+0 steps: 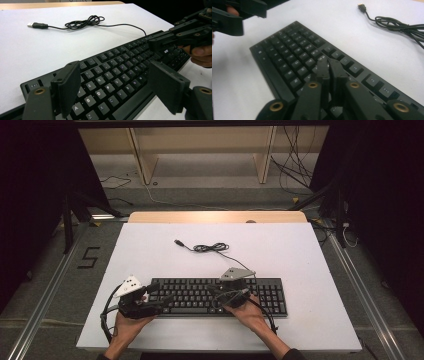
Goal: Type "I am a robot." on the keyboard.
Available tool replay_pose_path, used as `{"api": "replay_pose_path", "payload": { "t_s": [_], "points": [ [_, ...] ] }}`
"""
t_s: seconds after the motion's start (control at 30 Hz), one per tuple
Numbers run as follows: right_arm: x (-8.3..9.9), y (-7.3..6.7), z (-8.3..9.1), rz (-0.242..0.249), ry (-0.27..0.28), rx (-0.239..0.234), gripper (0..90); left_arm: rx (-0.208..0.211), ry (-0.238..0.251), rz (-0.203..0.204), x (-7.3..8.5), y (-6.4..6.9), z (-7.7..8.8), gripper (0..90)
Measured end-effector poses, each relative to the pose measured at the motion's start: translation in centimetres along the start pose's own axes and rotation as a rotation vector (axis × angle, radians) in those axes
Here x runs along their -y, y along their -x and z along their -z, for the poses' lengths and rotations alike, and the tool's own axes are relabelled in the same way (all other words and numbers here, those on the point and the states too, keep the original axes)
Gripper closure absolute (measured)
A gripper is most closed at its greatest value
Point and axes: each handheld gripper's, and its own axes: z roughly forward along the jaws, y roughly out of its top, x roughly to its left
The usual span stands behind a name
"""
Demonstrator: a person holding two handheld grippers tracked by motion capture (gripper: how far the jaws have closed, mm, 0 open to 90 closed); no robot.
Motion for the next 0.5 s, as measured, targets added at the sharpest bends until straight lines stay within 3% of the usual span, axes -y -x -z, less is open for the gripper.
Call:
{"api": "replay_pose_path", "payload": {
  "t_s": [0.5],
  "points": [
    [0.0,0.5,-2.1,0.007,-0.100,0.042,90.0,-0.004,-0.001,-0.007,0.1,0.2,0.1,25.3]
  ]
}}
